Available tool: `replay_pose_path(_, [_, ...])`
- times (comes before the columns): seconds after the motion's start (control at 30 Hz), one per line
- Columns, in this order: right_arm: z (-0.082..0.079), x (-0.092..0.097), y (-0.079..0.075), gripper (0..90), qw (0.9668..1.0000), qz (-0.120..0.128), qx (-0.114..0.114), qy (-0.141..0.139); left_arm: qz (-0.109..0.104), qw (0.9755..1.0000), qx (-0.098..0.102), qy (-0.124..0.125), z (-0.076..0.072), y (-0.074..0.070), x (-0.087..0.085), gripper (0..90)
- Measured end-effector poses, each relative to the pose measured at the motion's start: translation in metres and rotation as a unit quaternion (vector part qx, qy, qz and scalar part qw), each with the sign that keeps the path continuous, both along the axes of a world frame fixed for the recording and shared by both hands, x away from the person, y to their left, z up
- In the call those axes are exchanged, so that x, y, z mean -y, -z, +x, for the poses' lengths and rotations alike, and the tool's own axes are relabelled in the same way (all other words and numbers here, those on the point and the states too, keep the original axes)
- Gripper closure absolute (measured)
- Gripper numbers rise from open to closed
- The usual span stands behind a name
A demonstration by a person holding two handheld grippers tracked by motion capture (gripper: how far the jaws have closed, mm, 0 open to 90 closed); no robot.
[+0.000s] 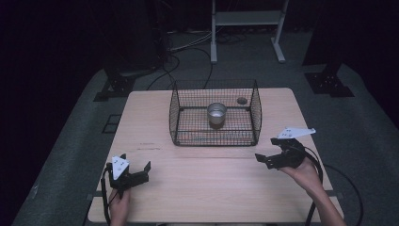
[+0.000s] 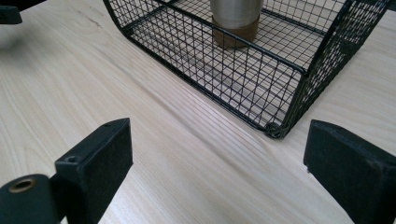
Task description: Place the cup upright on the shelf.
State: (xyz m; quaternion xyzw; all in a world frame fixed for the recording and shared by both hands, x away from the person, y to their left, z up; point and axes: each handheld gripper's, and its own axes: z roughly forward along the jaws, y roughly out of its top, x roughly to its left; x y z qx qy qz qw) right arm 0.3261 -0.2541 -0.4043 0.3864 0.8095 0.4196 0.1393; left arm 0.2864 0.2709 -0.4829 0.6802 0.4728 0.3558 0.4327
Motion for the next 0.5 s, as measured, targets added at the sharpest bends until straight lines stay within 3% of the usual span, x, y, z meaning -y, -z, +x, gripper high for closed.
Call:
replay_pose_path(0.3, [-0.008, 0.008, 0.011, 7.4, 0.9999, 0.007, -0.001, 0.013, -0.001, 1.0000, 0.000, -0.001, 0.000, 0.000, 0.000, 0.0])
replay_pose_path(0.5, [-0.026, 0.011, 0.023, 7.4, 0.9993, 0.019, 0.011, 0.029, -0.003, 1.0000, -0.002, -0.001, 0.001, 0.000, -0.001, 0.0])
